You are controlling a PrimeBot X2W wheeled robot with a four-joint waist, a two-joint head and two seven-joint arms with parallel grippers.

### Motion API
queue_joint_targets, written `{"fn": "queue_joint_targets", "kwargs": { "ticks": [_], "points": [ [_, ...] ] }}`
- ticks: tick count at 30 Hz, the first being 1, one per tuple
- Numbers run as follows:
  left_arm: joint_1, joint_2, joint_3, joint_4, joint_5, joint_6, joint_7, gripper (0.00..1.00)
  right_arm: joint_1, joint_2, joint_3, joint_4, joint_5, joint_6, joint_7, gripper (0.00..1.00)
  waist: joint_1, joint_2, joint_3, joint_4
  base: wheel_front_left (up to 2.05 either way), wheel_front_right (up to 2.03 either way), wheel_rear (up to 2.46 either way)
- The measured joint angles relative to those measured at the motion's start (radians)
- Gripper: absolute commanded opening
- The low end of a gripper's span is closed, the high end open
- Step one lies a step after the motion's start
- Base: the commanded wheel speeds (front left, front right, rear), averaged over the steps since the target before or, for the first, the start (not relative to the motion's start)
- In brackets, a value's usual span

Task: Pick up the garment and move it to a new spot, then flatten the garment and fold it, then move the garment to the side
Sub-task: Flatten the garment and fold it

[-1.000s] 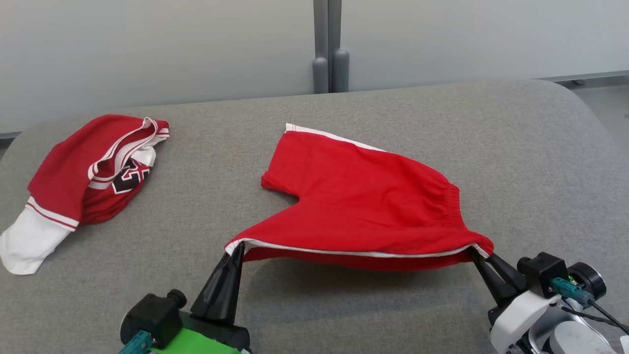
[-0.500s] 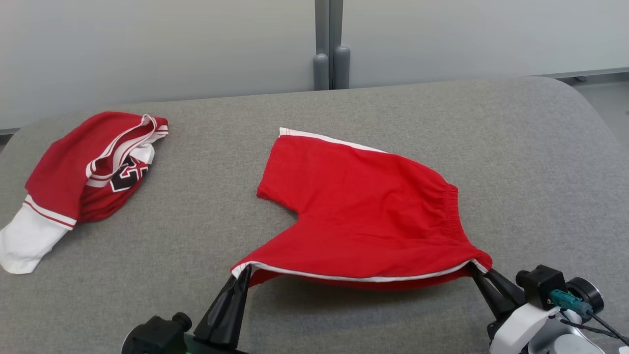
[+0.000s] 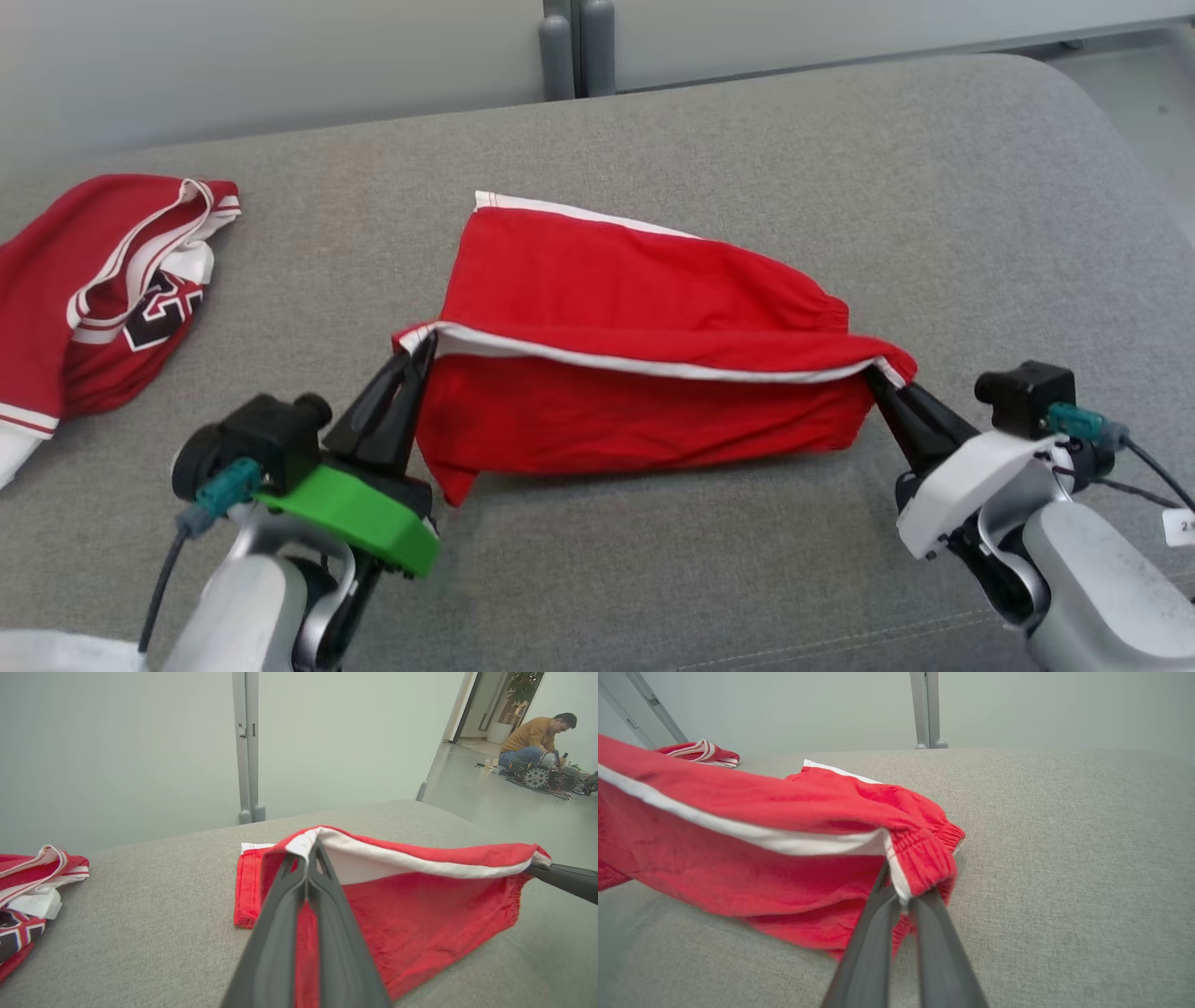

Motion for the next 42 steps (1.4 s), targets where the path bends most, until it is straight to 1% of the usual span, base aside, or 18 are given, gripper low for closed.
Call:
{"fn": "queue_joint_targets", "kwargs": {
  "ticks": [7,13,18,19,20,21,24,28,30,31,32,33,34,35,36,38,42],
  "points": [
    [-0.218,0.024,0.015,0.096,0.009,-0.005,0.078,0.00,-0.149,0.031,0.000,0.030,0.063,0.000,0.082,0.00,0.0000,0.0000,0.086,-0.040,0.00,0.00,0.00],
    [-0.380,0.047,0.016,0.197,0.030,-0.009,0.143,0.00,-0.259,0.063,0.011,0.054,0.104,0.000,0.127,0.00,0.0000,0.0000,0.165,-0.082,0.00,0.00,0.00],
    [-0.494,0.069,0.019,0.271,0.049,-0.010,0.186,0.00,-0.345,0.116,0.021,0.077,0.133,0.000,0.153,0.00,0.0000,0.0000,0.234,-0.116,0.00,0.00,0.00],
    [-0.515,0.074,0.019,0.285,0.056,-0.013,0.194,0.07,-0.361,0.124,0.021,0.084,0.138,0.000,0.154,0.00,0.0000,0.0000,0.248,-0.123,0.00,0.00,0.00],
    [-0.536,0.081,0.019,0.300,0.060,-0.015,0.200,0.10,-0.377,0.131,0.020,0.092,0.144,0.000,0.160,0.00,0.0000,0.0000,0.263,-0.129,0.00,0.00,0.00],
    [-0.556,0.088,0.018,0.312,0.065,-0.015,0.208,0.16,-0.393,0.137,0.019,0.100,0.148,0.000,0.162,0.00,0.0000,0.0000,0.277,-0.135,0.00,0.00,0.00],
    [-0.612,0.091,0.014,0.357,0.073,-0.018,0.218,0.25,-0.438,0.149,0.012,0.126,0.148,0.000,0.162,0.00,0.0000,0.0000,0.321,-0.151,0.00,0.00,0.00],
    [-0.650,0.087,0.013,0.435,0.073,-0.018,0.221,0.33,-0.473,0.160,0.014,0.174,0.154,0.000,0.161,0.00,0.0001,0.0000,0.373,-0.168,0.00,0.00,0.00],
    [-0.650,0.087,0.014,0.472,0.073,-0.018,0.221,0.45,-0.481,0.167,0.024,0.194,0.156,0.000,0.160,0.00,0.0001,0.0000,0.393,-0.175,0.00,0.00,0.00],
    [-0.651,0.087,0.014,0.488,0.073,-0.018,0.221,0.56,-0.487,0.170,0.031,0.201,0.156,0.000,0.160,0.00,0.0001,0.0000,0.402,-0.178,0.00,0.00,0.00],
    [-0.654,0.086,0.015,0.499,0.073,-0.018,0.219,0.74,-0.495,0.173,0.037,0.205,0.156,0.000,0.157,0.09,0.0001,0.0000,0.409,-0.180,0.00,0.00,0.00],
    [-0.661,0.085,0.015,0.508,0.073,-0.018,0.212,0.93,-0.504,0.174,0.041,0.210,0.156,0.000,0.150,0.23,0.0001,0.0000,0.415,-0.182,0.00,0.00,0.00],
    [-0.672,0.083,0.016,0.520,0.073,-0.018,0.206,1.00,-0.512,0.174,0.042,0.216,0.156,0.000,0.148,0.40,0.0001,0.0000,0.420,-0.183,0.00,0.00,0.00],
    [-0.686,0.078,0.016,0.527,0.073,-0.018,0.198,1.00,-0.517,0.174,0.041,0.224,0.156,0.001,0.138,0.73,0.0001,0.0000,0.424,-0.184,0.00,0.00,0.00],
    [-0.700,0.072,0.017,0.535,0.073,-0.018,0.190,1.00,-0.521,0.174,0.041,0.231,0.157,0.001,0.130,1.00,0.0001,0.0000,0.425,-0.182,0.00,0.00,0.00],
    [-0.722,0.056,0.018,0.550,0.073,-0.018,0.176,1.00,-0.530,0.173,0.042,0.246,0.157,0.001,0.120,1.00,0.0001,0.0000,0.425,-0.176,0.00,0.00,0.00],
    [-0.731,0.053,0.021,0.576,0.073,-0.018,0.142,1.00,-0.536,0.172,0.044,0.267,0.166,0.001,0.098,1.00,0.0001,0.0000,0.416,-0.166,0.00,0.00,0.00]
  ]
}}
